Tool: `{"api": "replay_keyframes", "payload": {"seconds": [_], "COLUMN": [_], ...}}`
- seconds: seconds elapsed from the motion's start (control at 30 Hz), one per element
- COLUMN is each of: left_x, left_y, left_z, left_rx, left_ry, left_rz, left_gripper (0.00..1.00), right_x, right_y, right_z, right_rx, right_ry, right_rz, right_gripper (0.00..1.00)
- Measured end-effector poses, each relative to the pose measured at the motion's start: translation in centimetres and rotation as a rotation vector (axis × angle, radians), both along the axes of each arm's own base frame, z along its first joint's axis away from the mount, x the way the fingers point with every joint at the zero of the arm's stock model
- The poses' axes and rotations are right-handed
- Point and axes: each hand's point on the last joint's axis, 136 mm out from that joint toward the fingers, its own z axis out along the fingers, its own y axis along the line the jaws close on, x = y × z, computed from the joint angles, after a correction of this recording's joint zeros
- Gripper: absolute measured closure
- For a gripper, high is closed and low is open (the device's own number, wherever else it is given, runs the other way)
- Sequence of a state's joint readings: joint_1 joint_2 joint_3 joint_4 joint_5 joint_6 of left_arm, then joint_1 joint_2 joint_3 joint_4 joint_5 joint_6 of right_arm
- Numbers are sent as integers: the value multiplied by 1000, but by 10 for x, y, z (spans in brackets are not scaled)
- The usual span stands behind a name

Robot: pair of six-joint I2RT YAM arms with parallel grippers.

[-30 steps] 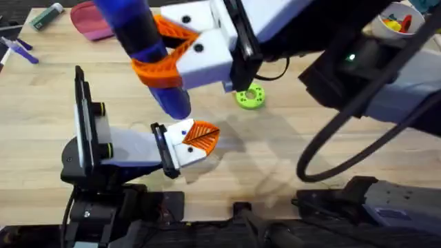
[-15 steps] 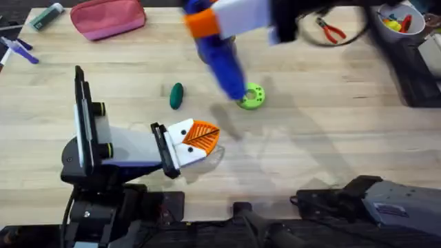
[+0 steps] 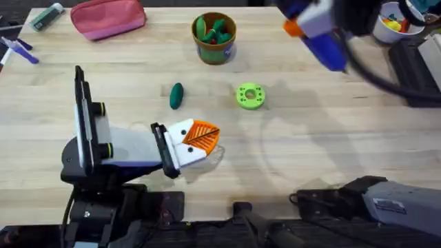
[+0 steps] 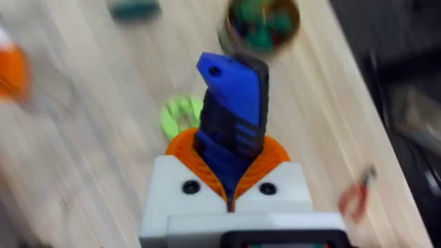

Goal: Pick up the gripper from the table and insert it into the empty holder that is missing its gripper. Then pick up a screw, insert it into the mounting hole, and use the screwdriver to tighten it. Finally, clean up the table by picking up the vegetable and placing it into the bucket.

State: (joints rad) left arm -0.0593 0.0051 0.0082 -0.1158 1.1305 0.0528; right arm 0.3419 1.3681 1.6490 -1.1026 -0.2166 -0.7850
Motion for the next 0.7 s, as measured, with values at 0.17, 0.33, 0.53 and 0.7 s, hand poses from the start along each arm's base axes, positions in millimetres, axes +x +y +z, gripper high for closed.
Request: {"api": "replay_keyframes", "payload": {"seconds": [0.17,0.33,0.53,0.7], "left_x": [0,0,0,0], "left_y": [0,0,0,0], "left_z": [0,0,0,0], "left_rx": [0,0,0,0], "left_ry": [0,0,0,0], "left_rz": [0,0,0,0], "left_gripper": [984,984,984,984], "right_x": [27,48,48,41], "right_y": [-44,-63,-75,-90], "right_z": [-64,-105,-158,-212], "right_rx": [-281,-425,-509,-550], "right_ry": [135,211,250,269], "right_rz": [-50,-80,-72,-67], "right_gripper": [972,972,972,972]}}
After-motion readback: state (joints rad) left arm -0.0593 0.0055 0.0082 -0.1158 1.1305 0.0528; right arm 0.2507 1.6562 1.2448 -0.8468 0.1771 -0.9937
